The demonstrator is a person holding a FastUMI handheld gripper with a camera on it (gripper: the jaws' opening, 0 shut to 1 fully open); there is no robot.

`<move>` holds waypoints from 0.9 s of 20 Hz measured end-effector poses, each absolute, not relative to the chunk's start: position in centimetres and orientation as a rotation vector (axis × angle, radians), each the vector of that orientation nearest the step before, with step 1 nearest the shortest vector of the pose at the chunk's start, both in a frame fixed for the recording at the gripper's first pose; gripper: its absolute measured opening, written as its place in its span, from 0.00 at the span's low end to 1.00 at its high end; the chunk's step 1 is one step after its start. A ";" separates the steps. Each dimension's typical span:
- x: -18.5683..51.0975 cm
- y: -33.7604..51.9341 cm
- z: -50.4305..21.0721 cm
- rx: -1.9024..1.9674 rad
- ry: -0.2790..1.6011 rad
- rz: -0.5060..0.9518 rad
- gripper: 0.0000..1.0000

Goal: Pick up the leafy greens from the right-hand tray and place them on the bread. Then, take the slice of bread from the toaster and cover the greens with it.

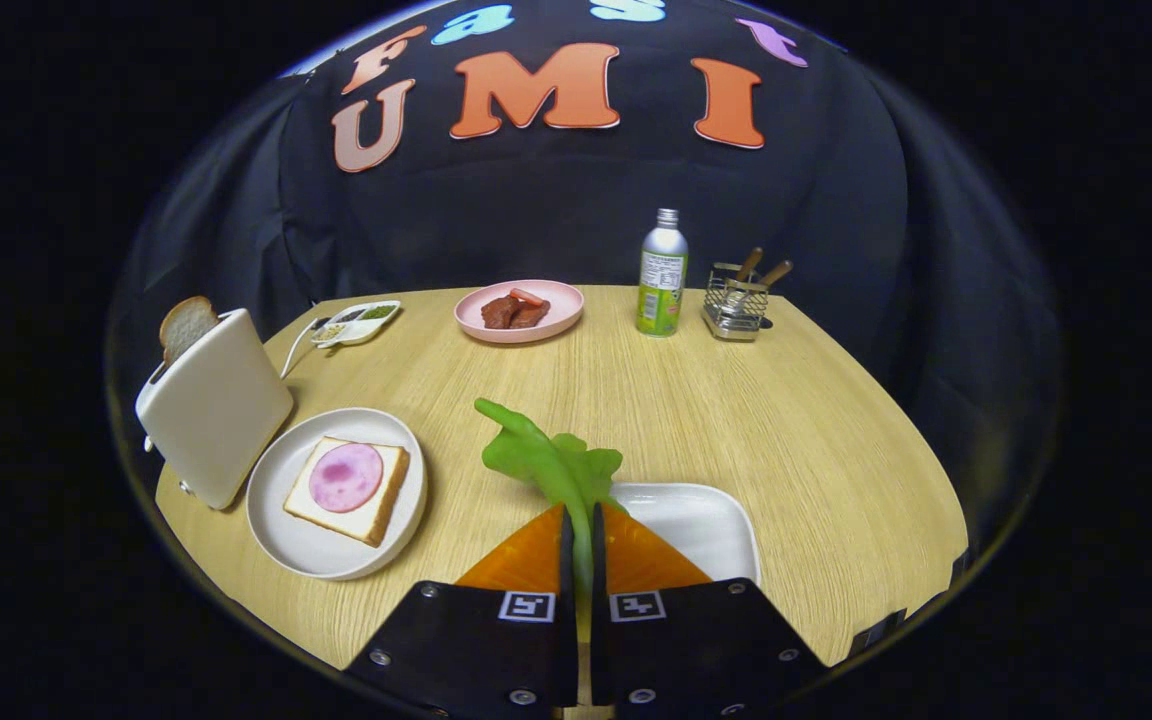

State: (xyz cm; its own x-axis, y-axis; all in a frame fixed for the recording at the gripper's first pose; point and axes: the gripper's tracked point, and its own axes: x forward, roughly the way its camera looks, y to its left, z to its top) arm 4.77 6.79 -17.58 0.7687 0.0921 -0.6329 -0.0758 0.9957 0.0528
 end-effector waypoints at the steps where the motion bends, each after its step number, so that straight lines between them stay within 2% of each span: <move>1: 4.9 7.6 -17.3 0.024 0.682 0.101 0.06; 18: 4.5 20.8 -16.2 -0.029 0.679 0.314 0.06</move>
